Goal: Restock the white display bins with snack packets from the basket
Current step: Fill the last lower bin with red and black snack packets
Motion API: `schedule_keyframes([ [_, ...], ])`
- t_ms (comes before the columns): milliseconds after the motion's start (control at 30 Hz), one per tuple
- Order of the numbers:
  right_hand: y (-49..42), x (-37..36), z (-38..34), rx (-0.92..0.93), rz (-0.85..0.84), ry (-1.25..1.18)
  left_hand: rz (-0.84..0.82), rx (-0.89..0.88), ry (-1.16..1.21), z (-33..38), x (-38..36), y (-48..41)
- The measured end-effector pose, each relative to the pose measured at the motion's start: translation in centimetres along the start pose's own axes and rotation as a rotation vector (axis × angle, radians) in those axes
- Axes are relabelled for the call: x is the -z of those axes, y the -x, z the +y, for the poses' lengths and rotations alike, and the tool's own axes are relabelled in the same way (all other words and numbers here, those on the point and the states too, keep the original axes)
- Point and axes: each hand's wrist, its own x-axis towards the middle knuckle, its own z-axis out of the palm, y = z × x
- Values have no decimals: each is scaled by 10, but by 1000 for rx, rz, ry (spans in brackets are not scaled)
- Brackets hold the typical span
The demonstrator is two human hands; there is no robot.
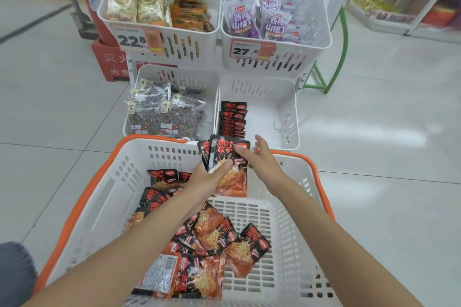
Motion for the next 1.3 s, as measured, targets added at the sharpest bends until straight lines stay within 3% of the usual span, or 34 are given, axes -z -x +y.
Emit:
schedule_keyframes([
  [100,-6,12,-11,-42,-266,-216,-40,-133,-160,26,-9,-12],
  [267,-39,61,-42,120,-248,-173,-98,-353,-351,73,-25,-65],
  [367,-72,93,-45,210,-58,-24,-91,-429,-467,93,-34,-113],
  [433,-97,108,-35,255,129,66,2,-440,-533,98,-36,-136],
  [533,-133,116,-3,246,210,63,194,-512,-893,81,-23,-162],
  [600,-155,112,29,174,105,128,163,-559,-1119,65,-10,-174],
  [733,-185,111,73,-113,-323,325,4,-539,-1391,42,13,-190],
  [833,-196,116,70,-270,-476,360,1,-524,-1392,36,19,-195],
  [967,-202,108,65,-132,-609,504,-1,-545,-1394,34,19,-197],
  [1167,-203,110,63,-204,-689,498,-1,-548,-1370,36,17,-196],
  [1233,-195,103,56,-202,-636,564,3,-545,-1349,38,18,-193],
  [1300,-182,99,43,-109,-442,573,16,-529,-1302,42,18,-185],
])
